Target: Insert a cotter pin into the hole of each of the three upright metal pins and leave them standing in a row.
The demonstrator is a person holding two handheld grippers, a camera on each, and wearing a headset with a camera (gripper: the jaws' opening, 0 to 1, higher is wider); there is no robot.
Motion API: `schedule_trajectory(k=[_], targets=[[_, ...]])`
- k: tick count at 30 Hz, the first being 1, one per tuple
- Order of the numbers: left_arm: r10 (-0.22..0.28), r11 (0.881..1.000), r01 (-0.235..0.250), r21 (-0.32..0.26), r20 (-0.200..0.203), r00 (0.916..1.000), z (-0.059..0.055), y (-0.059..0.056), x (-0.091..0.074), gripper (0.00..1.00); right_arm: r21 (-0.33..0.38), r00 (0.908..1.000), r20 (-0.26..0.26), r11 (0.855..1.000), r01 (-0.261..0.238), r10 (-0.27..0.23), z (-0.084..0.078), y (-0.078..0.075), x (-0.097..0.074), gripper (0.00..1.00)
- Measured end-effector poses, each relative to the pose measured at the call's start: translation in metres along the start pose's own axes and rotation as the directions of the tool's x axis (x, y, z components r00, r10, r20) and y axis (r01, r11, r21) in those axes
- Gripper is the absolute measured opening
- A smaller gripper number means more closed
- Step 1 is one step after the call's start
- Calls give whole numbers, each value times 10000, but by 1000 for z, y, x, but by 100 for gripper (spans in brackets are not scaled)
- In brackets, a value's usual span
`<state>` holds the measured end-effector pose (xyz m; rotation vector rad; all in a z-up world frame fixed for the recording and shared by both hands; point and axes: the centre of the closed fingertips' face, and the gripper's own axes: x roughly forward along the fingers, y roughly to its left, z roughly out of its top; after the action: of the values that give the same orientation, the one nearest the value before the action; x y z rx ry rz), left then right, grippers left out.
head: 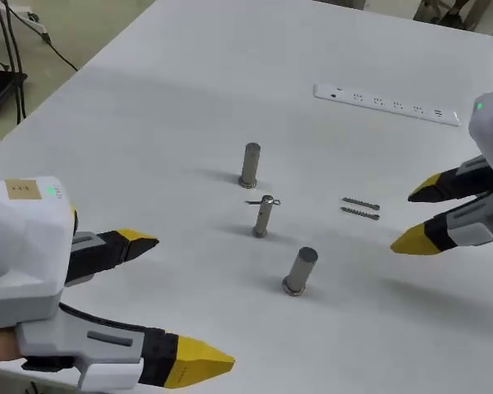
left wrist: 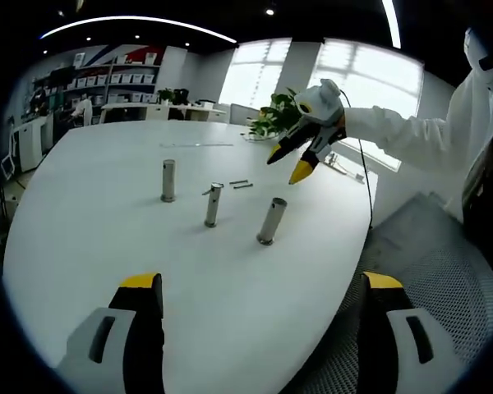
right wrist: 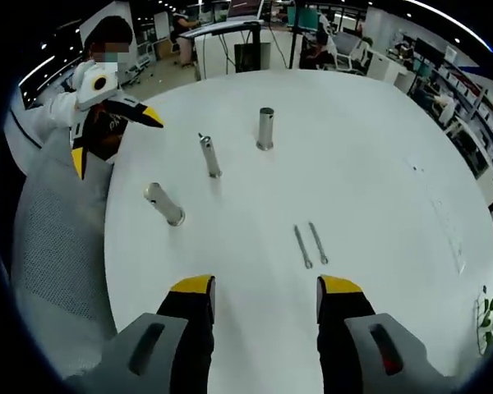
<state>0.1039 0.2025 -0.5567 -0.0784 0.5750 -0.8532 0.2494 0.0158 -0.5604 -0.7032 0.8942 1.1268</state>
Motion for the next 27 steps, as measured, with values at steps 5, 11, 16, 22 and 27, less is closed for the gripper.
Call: schedule_trajectory(k=[5, 11, 16, 22, 27], targets=[[-18, 9999, 17, -162, -47, 10000, -6, -5, -3, 99, -734, 9982, -568, 9970, -256, 215, 3, -4, 14, 36], [168, 9981, -154, -594, 230, 9996, -8, -3, -7, 99, -1323, 9904, -1325, 9895, -576, 399, -2, -5, 30, 31], [306, 9968, -277, -744, 385, 9988, -7, -2, -12, 99, -1411, 9890, -1442, 9886, -523, 318, 0, -13, 39, 27], [330, 9968, -295, -749, 455, 9984, -5, -3, -13, 99, -1812, 9808, -1907, 9805, -760, 408, -3, -15, 48, 27], [342, 9953, -286, -925, 597, 9976, -4, -2, -11, 97, -1819, 9757, -2173, 9809, -683, 276, -7, -22, 54, 22]])
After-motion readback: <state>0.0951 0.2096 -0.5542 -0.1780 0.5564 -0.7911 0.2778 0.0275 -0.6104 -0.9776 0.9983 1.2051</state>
